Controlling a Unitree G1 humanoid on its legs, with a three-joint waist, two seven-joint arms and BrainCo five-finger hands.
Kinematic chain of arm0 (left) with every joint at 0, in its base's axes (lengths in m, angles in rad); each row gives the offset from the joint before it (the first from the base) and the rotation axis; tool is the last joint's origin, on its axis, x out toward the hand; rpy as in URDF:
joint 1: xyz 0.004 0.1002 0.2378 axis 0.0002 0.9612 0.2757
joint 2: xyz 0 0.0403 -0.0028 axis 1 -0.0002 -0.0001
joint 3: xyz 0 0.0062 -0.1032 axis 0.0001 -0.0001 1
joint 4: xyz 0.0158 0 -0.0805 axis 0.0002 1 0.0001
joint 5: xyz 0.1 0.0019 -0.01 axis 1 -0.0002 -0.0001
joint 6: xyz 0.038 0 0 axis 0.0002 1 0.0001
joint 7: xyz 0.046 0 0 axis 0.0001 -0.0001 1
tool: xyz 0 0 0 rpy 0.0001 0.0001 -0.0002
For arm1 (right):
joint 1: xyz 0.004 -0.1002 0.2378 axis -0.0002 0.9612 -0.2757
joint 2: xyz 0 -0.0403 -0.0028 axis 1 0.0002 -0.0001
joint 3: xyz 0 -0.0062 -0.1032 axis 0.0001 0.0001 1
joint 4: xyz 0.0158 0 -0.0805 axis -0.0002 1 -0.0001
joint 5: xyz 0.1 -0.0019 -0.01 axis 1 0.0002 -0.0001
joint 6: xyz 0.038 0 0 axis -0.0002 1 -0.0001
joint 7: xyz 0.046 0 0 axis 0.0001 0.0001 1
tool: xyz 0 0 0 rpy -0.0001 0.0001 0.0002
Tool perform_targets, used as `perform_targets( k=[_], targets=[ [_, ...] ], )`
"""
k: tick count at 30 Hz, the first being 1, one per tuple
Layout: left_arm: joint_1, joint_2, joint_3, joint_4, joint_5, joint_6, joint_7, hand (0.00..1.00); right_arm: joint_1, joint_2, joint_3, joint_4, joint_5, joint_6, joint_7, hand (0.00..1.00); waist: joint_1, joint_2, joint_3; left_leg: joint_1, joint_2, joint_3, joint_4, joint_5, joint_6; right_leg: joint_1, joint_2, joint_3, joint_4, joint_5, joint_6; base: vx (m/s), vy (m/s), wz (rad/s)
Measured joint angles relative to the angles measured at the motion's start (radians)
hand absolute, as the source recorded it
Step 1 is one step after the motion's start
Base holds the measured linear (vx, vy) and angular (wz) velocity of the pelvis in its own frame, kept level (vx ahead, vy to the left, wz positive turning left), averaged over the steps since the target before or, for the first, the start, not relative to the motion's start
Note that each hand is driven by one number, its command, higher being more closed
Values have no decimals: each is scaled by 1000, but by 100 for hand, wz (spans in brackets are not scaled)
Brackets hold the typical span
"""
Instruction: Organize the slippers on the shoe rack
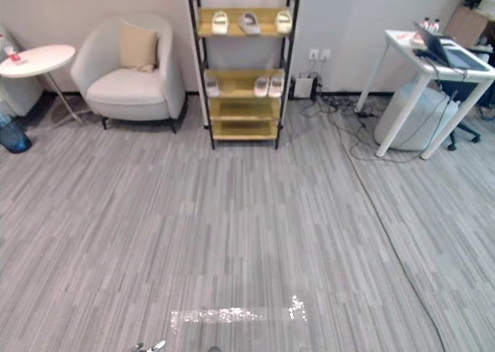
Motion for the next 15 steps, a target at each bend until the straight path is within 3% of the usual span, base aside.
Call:
perform_targets(
  k=[10, 15],
  targets=[
    [-37, -9, 1, 11, 35, -11, 3, 0, -47, -5, -3, 2, -42, -14, 0, 0, 6, 12, 32, 24, 0, -26, -7, 4, -6, 39, 2, -44, -24, -1, 1, -19, -29, 9],
    [-40, -9, -2, 12, 38, -12, 5, 0, -58, -6, -1, 4, -44, -16, 0, 0, 8, 5, 39, 21, 0, -41, -7, 3, -13, 41, 3, -53, -30, -7, 7, -81, -11, 8]
  ],
)
